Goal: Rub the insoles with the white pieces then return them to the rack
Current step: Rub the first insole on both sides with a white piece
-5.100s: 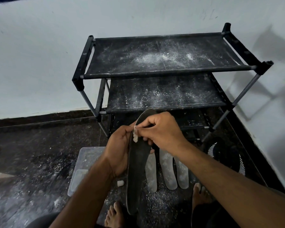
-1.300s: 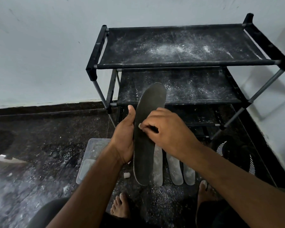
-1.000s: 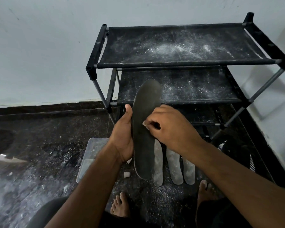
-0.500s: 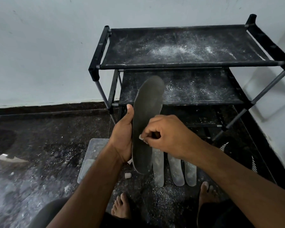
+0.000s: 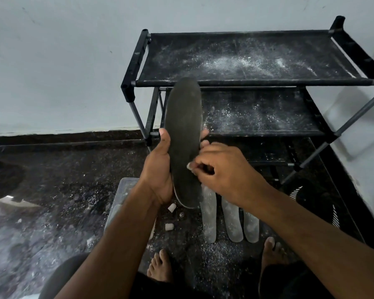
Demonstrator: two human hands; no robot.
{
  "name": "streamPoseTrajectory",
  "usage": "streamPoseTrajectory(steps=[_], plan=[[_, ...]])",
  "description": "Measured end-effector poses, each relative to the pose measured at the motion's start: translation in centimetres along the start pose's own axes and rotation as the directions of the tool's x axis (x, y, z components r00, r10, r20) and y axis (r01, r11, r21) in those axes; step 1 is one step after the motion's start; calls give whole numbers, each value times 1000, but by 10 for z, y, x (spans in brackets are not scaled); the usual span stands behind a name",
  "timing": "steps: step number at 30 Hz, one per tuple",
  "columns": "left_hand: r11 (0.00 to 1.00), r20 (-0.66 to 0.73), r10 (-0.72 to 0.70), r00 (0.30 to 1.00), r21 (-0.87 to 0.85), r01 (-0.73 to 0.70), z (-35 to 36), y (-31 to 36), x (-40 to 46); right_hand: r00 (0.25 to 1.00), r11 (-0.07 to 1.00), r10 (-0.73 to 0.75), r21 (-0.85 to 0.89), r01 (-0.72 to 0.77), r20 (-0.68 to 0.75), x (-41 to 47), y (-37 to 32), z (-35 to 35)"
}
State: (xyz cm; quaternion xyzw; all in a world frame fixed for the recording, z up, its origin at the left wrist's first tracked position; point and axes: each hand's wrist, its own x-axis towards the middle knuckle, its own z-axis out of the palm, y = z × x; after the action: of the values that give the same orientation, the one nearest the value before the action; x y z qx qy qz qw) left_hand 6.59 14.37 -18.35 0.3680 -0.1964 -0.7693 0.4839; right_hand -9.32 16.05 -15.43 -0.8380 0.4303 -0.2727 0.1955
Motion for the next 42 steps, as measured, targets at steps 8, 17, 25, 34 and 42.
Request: streamPoseTrajectory(steps=[8,17,25,34,42], plan=[[977,116,69,991,-208,-44,-10,15,4,994,984,83,155,-94,72,-5,-4,-2],[964,76,109,991,-251,-87,-11,17,3,982,955,157,238,-178,104,-7,-4,-4],[962,20,118,993,-248,-109,-9,15,4,970,948,139,255,-189,198,-8,-9,-2],[959,-39,134,990,-245,-140,-7,13,4,965,953,151,230,-199,212,-9,-10,-1],[961,-52,130,990,-239,-139,-7,12,4,954,952,160,217,-217,252,-9,-11,1]])
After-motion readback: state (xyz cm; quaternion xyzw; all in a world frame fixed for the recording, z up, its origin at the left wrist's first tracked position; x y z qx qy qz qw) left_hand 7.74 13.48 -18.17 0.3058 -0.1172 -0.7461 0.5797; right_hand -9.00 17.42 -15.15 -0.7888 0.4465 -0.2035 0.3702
